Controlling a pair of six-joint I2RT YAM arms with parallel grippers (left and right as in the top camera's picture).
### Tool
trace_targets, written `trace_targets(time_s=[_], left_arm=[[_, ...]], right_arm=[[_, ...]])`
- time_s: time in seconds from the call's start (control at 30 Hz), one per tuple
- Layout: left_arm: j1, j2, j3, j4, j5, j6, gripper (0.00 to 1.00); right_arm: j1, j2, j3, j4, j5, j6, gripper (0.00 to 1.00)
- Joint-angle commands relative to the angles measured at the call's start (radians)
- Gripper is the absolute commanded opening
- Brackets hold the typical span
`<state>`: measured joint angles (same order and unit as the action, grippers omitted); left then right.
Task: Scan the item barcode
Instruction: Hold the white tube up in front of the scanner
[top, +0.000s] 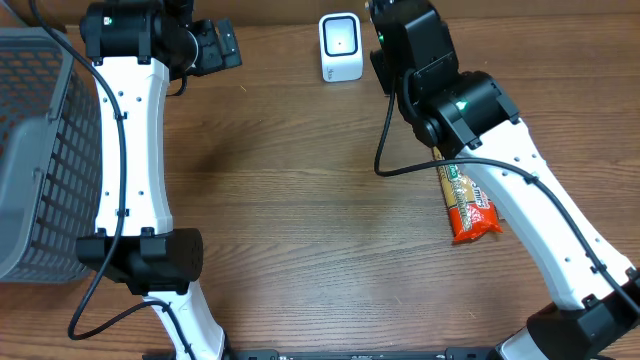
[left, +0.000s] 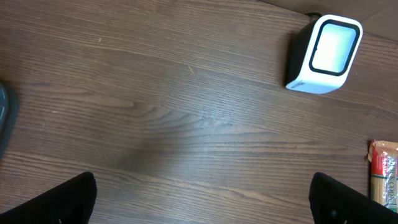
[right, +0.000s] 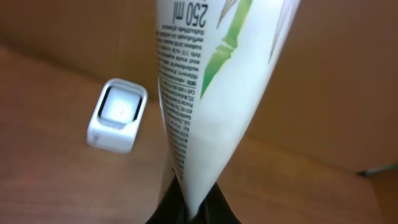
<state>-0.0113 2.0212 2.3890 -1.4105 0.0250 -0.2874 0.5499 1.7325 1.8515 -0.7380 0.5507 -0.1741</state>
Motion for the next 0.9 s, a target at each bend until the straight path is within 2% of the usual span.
trace_targets(time_s=[0.0,0.2,0.33,0.47,0.63,0.87], left_arm=[[-0.002,0.002,0.003,0.000,-0.006,0.011,1.00],[-0.001,0.002,0.003,0.000,-0.006,0.011,1.00],[-0.002,0.002,0.003,0.000,-0.006,0.011,1.00],[-0.002,0.002,0.003,0.000,-0.006,0.011,1.00],[-0.002,0.002,0.003,0.000,-0.006,0.011,1.00],[-0.002,0.002,0.003,0.000,-0.006,0.011,1.00]], right_arm=[[0.000,0.035,0.035,0.113,0.126,-0.151,0.04],[-0.001,0.196,0.035,0.373,0.177,-0.457,0.04],[-0.004,0.314,0.035,0.539,0.193,-0.565,0.04],[-0.004,0.427,0.035,0.624,0.193,-0.701,0.04],[-0.004,0.557,0.035,0.701,0.232,-0.717,0.04],[-0.004,0.612,0.034,0.716,0.244,-0.717,0.04]])
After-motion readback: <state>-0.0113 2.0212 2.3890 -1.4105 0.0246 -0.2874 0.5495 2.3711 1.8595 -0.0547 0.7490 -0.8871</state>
